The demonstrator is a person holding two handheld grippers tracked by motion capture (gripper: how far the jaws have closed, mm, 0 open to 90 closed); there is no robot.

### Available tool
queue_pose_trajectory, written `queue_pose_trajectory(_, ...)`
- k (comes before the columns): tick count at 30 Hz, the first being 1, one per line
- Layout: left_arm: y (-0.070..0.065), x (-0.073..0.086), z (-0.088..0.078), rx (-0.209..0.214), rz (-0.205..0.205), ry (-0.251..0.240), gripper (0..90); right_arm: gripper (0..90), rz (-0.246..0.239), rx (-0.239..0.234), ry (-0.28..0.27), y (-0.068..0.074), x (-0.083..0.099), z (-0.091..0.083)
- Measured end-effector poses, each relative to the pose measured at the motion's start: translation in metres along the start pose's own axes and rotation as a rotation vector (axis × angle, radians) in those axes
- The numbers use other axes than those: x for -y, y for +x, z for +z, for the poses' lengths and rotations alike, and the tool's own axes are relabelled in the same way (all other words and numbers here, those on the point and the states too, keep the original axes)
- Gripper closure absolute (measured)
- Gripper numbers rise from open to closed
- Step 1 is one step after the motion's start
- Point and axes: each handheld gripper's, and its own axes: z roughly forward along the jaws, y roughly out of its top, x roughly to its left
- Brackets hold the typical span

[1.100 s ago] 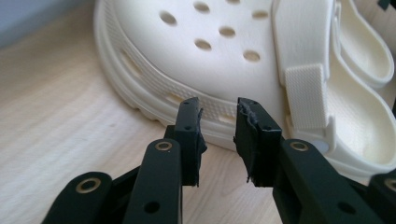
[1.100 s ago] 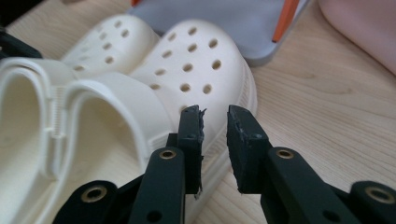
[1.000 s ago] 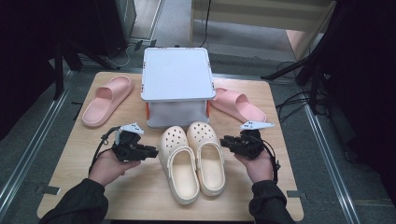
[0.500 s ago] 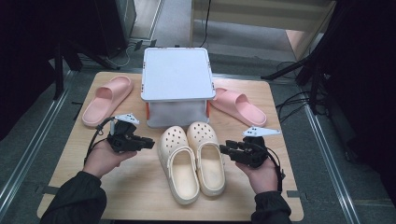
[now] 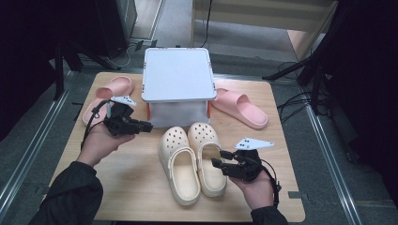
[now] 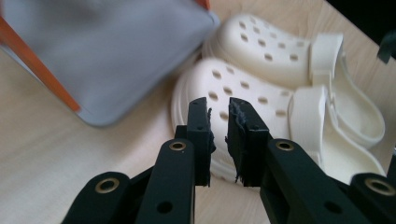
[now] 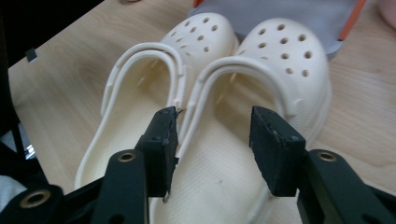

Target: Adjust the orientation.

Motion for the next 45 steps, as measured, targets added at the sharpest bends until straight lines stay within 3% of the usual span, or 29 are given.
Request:
queue_pose_trajectory(1, 0.001, -0.011, -0.004, -0.024, 0.015, -0.001, 78.4, 50.1, -0.011, -0.008, 0.011, 0.005, 0.001, 0.004)
queue_pose_trajectory(10, 0.017, -0.045, -0.014, -0.055, 0.005, -0.029, 77.3, 42.7, -0.012, -0.034, 0.026, 0.016, 0.001, 0.023)
queue_pose_trajectory(19, 0.039, -0.067, -0.011, -0.074, -0.005, -0.042, 77.7, 30.5, -0.004, 0.014, 0.033, 0.022, 0.003, 0.036)
queue_pose_trajectory(25, 0.036, -0.073, -0.003, -0.089, 0.006, -0.027, 78.2, 29.4, -0.001, 0.052, 0.051, 0.028, 0.005, 0.042)
queue_pose_trajectory(39, 0.043, -0.077, -0.003, -0.128, 0.016, -0.022, 81.5, 28.8, 0.045, 0.065, 0.075, 0.032, 0.006, 0.064)
queue_pose_trajectory(45, 0.043, -0.077, -0.004, -0.125, 0.014, -0.015, 85.9, 29.7, 0.067, 0.07, 0.072, 0.03, 0.004, 0.076)
